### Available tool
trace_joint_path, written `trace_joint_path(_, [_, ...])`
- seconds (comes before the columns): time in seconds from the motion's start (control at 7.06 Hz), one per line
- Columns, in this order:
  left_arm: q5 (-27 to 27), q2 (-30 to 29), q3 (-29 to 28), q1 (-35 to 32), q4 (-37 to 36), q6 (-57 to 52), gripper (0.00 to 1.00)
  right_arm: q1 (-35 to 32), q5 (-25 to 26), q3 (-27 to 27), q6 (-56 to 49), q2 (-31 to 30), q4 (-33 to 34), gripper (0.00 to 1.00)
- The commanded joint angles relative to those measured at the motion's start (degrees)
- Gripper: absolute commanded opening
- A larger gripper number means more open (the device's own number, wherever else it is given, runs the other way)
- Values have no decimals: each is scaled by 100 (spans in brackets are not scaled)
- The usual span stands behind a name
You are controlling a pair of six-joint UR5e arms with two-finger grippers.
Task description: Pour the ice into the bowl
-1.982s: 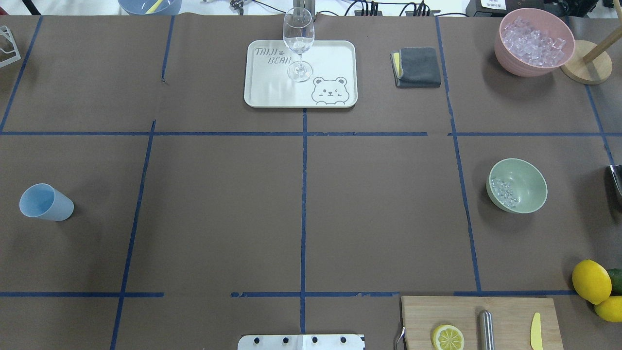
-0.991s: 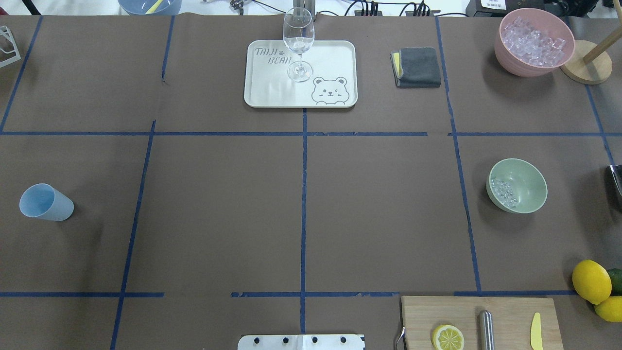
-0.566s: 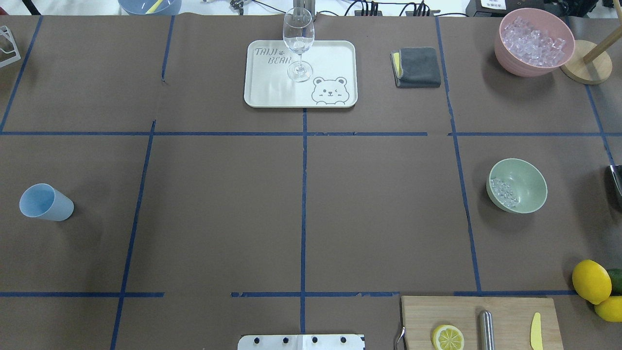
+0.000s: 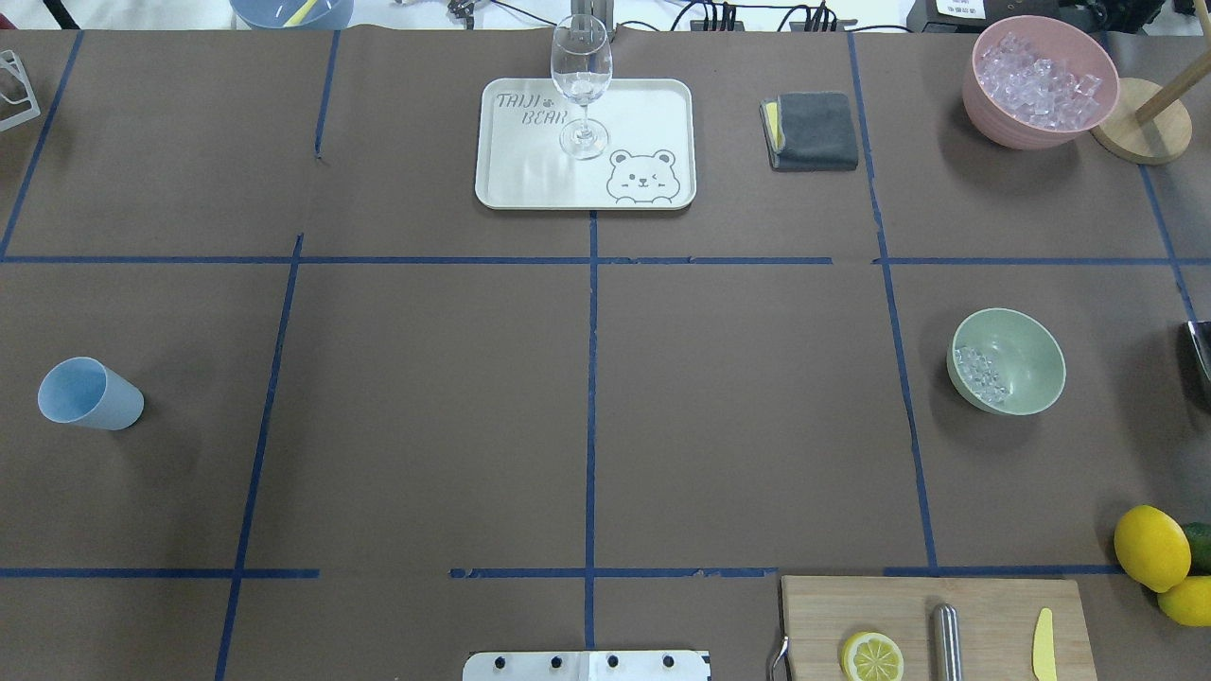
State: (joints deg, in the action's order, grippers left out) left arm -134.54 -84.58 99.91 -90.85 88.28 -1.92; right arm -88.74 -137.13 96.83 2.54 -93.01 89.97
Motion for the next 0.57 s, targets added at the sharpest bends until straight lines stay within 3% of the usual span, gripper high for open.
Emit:
trace_joint_path(0.0, [-10,-93,-7,-3,-4,-19,100,23,2,-6,-70,2,3,100])
trace_joint_path(0.42, [51,-340,-68,-12,-4,-19,100,41,-68,-50,-52,20,-6,100])
